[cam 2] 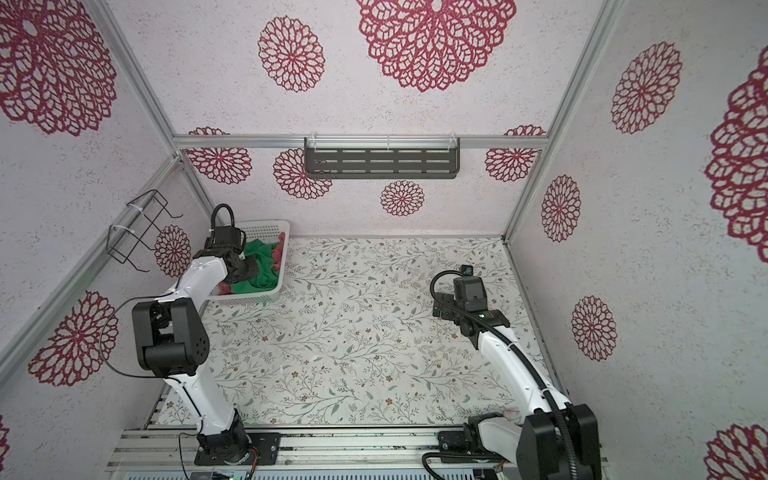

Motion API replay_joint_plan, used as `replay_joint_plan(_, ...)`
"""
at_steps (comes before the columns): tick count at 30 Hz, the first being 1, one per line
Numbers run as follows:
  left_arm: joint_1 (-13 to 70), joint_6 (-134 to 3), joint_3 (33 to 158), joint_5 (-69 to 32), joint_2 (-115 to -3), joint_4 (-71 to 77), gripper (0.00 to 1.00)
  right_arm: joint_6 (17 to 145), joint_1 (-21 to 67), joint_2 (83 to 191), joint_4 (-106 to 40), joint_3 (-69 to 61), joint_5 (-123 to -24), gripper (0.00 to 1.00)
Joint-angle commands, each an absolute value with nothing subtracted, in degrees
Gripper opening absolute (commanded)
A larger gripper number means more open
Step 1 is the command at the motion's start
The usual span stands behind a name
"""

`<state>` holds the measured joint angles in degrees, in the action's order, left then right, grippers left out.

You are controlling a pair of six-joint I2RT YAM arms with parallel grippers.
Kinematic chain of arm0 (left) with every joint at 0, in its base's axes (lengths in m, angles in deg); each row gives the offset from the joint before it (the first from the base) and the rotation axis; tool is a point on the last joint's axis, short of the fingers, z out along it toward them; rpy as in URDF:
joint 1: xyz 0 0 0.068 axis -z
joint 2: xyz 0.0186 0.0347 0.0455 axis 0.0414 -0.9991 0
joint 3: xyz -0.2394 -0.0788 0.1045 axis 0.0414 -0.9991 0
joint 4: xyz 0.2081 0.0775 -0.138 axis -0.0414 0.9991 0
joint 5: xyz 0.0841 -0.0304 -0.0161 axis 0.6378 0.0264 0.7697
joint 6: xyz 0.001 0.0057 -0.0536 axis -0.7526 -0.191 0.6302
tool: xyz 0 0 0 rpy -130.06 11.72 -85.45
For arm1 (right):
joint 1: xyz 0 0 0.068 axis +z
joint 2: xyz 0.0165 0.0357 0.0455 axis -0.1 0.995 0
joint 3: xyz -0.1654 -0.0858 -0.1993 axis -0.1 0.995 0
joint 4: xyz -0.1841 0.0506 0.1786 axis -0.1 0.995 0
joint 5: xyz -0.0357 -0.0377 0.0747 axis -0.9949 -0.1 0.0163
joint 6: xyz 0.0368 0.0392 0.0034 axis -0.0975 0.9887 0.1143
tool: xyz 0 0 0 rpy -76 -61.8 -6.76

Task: Fold and stack the tank tops
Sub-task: 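Reach the left gripper into the basket and grasp the green tank top, then lift the green tank top out of the basket and drop it on the table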

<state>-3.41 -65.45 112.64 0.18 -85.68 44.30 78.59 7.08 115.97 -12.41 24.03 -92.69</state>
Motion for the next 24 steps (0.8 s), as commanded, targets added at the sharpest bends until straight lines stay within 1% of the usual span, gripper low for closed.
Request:
replay_joint_plan(1, -2.2, -66.8, 114.4, -1.0, -79.6, 46.9, 0.0, 78.5, 7.4, 115.7, -11.3, 22.4, -90.9, 0.98)
replay_joint_plan(4, 0.4, -68.0, 115.4, -0.7, -72.0, 47.0, 0.0, 78.4, 7.3, 117.3, -10.7, 20.5, -87.5, 0.96)
replay_joint_plan(6, 2.1, -68.5, 118.3, -1.4, -67.6, 48.1, 0.0, 78.0, 7.3, 118.5, -11.0, 19.1, -83.9, 0.96)
replay_joint_plan(10, 5.4, -69.3, 127.4, -1.5, -62.6, 53.2, 0.0, 78.6, 7.1, 120.8, -13.7, 17.2, -75.0, 0.96)
replay_joint_plan(14, 11.5, -69.0, 135.2, -1.9, -58.5, 56.2, 0.0, 79.9, 7.0, 122.5, -14.3, 14.3, -69.0, 0.96)
replay_joint_plan(20, 22.9, -66.2, 141.0, -8.7, -55.9, 53.9, 0.0, 79.8, 4.6, 123.1, -9.5, 8.6, -62.5, 0.94)
replay_joint_plan(22, 24.8, -64.4, 139.9, -12.3, -55.9, 50.7, 0.0, 79.9, 3.0, 122.9, -7.5, 7.5, -60.7, 0.94)
replay_joint_plan(24, 24.9, -62.0, 136.1, -16.8, -56.5, 46.4, 0.0, 79.8, 1.9, 122.9, -5.5, 7.0, -60.1, 0.93)
